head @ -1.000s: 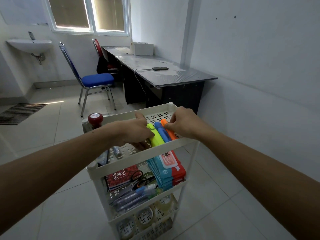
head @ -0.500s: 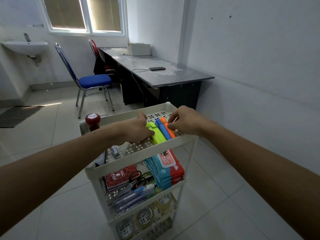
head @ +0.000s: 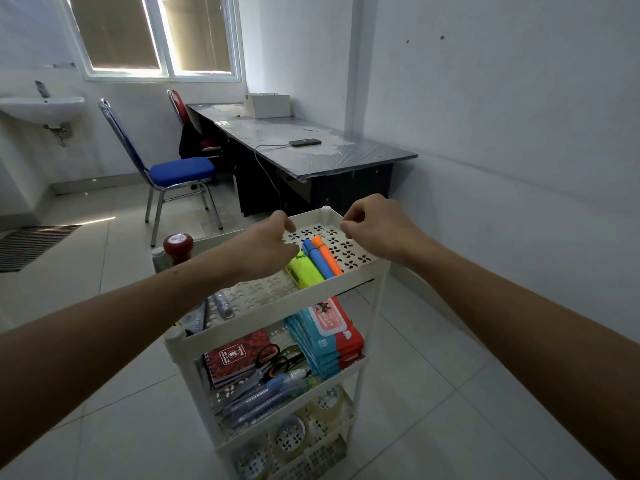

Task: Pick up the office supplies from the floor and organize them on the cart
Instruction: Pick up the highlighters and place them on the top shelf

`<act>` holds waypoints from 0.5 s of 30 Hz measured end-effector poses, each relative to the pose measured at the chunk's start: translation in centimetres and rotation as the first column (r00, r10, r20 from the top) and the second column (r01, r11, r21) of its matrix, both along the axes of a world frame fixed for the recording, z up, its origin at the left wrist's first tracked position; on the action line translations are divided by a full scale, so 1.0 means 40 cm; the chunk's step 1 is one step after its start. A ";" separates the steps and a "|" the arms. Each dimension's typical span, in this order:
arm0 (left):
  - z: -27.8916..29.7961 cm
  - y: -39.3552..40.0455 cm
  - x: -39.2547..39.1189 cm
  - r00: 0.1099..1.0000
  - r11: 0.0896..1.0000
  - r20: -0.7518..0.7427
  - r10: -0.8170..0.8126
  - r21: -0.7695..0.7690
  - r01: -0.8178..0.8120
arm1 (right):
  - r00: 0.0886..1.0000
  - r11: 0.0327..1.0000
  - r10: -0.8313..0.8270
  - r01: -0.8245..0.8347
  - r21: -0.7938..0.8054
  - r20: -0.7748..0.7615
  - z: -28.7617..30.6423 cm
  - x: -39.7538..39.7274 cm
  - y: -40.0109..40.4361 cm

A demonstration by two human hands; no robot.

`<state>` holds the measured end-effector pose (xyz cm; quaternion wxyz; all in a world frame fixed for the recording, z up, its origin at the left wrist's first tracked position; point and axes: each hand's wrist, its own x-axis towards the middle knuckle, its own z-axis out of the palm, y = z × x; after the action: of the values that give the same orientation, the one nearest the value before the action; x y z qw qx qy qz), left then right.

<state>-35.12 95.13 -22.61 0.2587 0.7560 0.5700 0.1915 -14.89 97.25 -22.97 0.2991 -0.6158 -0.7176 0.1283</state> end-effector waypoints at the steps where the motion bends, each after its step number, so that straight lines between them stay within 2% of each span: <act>1: 0.003 -0.009 0.008 1.000 0.998 -0.010 -0.022 0.066 0.023 | 1.000 1.000 -0.012 0.012 0.024 -0.015 -0.002 0.002 -0.005; 5: 0.006 -0.036 0.054 0.992 0.947 -0.109 -0.068 0.307 0.099 | 0.993 0.991 -0.077 0.086 0.099 -0.094 -0.013 0.013 -0.037; 9: 0.002 -0.076 0.114 0.975 0.850 -0.217 -0.052 0.503 0.158 | 0.983 0.977 -0.114 0.137 0.163 -0.145 -0.016 0.036 -0.112; 12: -0.012 -0.111 0.163 0.955 0.771 -0.286 -0.076 0.591 0.239 | 0.979 0.969 -0.150 0.174 0.177 -0.139 -0.023 0.064 -0.184; 15: -0.037 -0.160 0.213 0.942 0.729 -0.316 -0.109 0.619 0.292 | 0.967 0.954 -0.215 0.238 0.184 -0.138 -0.049 0.102 -0.267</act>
<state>-26.58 88.73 -24.08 -0.0810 0.8739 0.4087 0.2502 -10.83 86.58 -24.94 0.4132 -0.6526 -0.6326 0.0563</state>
